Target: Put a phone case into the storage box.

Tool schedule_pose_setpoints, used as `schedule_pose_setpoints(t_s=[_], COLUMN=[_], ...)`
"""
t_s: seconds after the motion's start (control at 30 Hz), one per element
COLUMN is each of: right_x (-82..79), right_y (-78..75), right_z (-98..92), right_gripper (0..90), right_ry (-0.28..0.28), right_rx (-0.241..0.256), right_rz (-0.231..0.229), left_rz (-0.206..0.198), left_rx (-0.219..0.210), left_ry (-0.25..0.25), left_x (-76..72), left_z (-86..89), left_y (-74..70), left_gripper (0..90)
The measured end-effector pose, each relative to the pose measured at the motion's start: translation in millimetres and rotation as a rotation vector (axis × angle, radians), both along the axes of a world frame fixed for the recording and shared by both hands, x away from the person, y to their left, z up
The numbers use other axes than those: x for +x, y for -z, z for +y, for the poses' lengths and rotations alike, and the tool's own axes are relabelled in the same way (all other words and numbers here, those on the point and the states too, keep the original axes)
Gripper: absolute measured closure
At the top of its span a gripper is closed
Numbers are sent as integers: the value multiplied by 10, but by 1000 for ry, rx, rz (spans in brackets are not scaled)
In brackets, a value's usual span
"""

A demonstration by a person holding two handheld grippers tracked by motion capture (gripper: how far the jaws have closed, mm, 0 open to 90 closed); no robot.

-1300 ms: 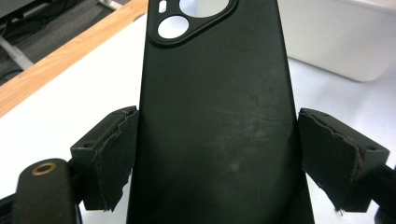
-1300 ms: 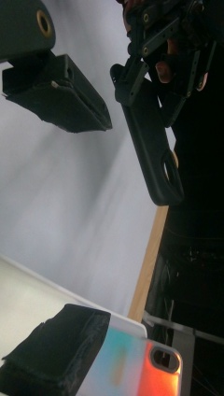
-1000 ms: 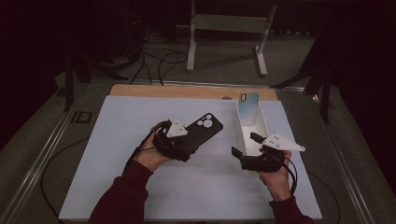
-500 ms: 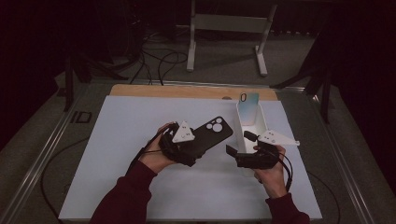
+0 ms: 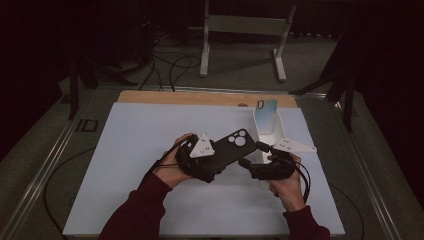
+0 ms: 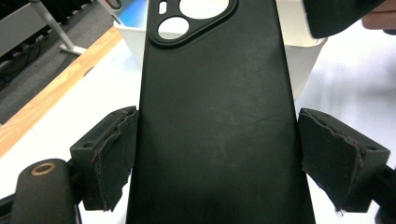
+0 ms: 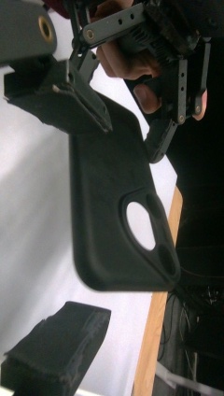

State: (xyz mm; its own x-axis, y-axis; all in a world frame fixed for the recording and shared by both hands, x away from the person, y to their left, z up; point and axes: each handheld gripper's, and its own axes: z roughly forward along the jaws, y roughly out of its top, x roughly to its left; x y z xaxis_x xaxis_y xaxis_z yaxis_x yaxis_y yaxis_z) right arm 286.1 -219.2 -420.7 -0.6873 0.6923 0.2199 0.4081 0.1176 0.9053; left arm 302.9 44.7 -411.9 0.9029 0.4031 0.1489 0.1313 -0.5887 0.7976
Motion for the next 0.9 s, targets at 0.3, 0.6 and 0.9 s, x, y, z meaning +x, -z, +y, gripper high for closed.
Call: schedule_pose_setpoints(t_s=[0.3,0.6,0.9], right_x=[25,44,41], right_y=[9,-8,-22], right_z=[43,30,37], right_gripper=[175,408,619], right_ry=[-27,-31,-85], right_rx=[26,94,137], right_rz=[40,86,128], left_rz=[-14,-28,-34], left_rx=[-17,-16,11], left_ry=[25,31,31], left_x=[-37,-52,-50], left_z=[-55,-77,-125], left_y=[-20,-8,41], left_gripper=[155,153,150])
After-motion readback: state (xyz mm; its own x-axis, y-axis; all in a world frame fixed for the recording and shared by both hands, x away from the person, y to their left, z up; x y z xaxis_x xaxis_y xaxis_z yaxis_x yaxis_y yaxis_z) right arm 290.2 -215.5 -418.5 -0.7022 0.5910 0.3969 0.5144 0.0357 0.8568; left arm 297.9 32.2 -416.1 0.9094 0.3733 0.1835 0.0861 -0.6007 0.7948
